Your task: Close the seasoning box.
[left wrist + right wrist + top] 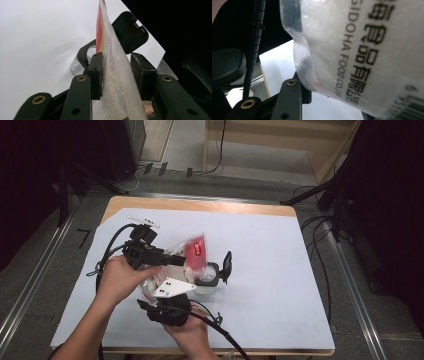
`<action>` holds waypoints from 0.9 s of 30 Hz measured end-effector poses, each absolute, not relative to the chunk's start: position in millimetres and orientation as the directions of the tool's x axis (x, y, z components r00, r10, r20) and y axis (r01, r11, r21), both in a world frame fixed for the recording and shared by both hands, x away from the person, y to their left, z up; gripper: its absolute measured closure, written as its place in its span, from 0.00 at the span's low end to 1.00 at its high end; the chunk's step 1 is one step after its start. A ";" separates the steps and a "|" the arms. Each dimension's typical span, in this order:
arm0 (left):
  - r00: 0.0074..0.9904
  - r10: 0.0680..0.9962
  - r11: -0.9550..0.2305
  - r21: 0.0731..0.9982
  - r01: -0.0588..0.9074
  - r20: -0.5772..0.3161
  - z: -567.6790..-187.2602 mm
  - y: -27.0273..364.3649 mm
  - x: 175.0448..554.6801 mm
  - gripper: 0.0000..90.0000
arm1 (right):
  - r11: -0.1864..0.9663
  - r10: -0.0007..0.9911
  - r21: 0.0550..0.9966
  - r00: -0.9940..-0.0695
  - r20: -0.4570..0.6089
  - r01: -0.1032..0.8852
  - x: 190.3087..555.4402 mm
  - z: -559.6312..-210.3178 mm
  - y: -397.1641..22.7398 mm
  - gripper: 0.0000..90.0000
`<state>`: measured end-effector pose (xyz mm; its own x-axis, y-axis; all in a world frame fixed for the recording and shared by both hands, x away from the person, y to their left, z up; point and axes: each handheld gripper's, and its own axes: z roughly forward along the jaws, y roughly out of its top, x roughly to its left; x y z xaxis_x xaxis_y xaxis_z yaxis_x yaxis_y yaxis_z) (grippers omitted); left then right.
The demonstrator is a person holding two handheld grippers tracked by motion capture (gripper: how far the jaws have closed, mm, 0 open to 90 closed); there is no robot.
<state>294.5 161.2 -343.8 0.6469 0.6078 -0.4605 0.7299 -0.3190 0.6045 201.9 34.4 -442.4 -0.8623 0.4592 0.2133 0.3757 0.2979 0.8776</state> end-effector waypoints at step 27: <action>0.621 0.601 -0.289 0.588 0.755 -0.502 -346.2 165.9 298.9 0.69 | 0.314 0.472 0.880 -0.863 0.180 0.356 200.7 -441.0 36.6 0.72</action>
